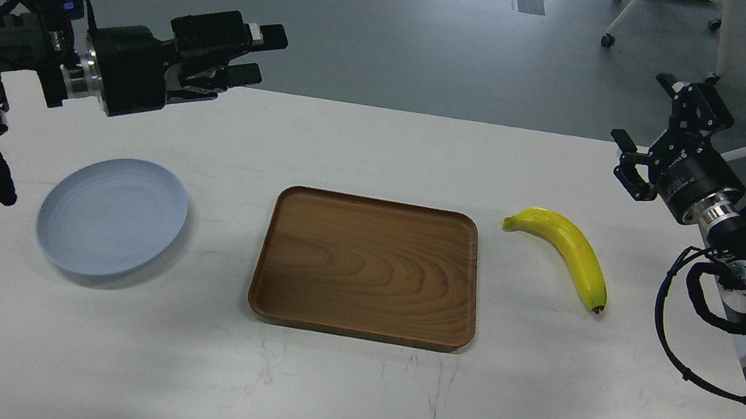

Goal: Place banana on plate with both arms
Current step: 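Reach the left gripper down to the rim of the light blue plate, then grasp the plate rim with the left gripper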

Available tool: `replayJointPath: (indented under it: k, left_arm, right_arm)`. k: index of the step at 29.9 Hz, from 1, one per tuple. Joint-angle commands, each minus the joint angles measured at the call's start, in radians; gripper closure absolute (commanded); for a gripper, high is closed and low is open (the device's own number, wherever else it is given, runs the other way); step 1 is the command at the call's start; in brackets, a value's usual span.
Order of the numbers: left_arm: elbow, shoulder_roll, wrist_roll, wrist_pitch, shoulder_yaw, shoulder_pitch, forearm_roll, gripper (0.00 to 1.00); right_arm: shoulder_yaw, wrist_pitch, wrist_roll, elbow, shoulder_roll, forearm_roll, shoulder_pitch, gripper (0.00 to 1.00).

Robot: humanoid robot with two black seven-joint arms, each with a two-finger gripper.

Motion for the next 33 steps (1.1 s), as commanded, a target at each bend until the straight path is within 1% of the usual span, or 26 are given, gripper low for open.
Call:
replayJointPath:
  k: [1,3,5,7,9,15,17,19,26,33]
  left_arm:
    - [-0.025,0.072,-0.003,0.003,0.005,0.015,0.219,0.00]
    - [-0.018,0.103,-0.006,0.006,0.025,0.031,0.316,0.00]
    - [0.005,0.138,-0.011,0.036,0.088,0.043,0.406,0.00]
    - [0.031,0.147,-0.011,0.059,0.126,0.044,0.428,0.00]
    - [0.105,0.155,-0.011,0.099,0.183,0.054,0.433,0.00]
    - [0.258,0.138,-0.009,0.124,0.212,0.066,0.416,0.00]
    - [0.335,0.134,-0.009,0.135,0.229,0.089,0.375,0.00]
    - [0.382,0.117,-0.008,0.136,0.241,0.100,0.327,0.00]
    - [0.470,0.071,-0.006,0.144,0.291,0.123,0.294,0.00]
    - [0.501,0.054,-0.006,0.165,0.292,0.162,0.291,0.01]
  right_arm:
    - [0.000,0.000,0.000,0.002,0.000,0.000,-0.004,0.00]
    - [-0.002,0.000,0.000,0.002,0.002,0.000,-0.006,0.00]
    - [-0.002,0.000,0.000,0.002,0.005,-0.001,-0.004,0.00]
    - [-0.002,0.000,0.000,0.002,0.006,-0.002,-0.003,0.00]
    - [-0.002,0.000,0.000,0.002,0.012,-0.002,-0.001,0.00]
    - [-0.002,0.000,0.000,0.002,0.014,-0.002,0.002,0.00]
    - [-0.004,0.000,0.000,0.002,0.012,-0.002,0.002,0.00]
    - [-0.004,0.000,0.000,0.001,0.012,-0.002,0.002,0.00]
    - [-0.004,0.000,0.000,0.002,0.011,-0.002,0.002,0.00]
    - [-0.004,0.000,0.000,0.002,0.006,-0.002,0.002,0.00]
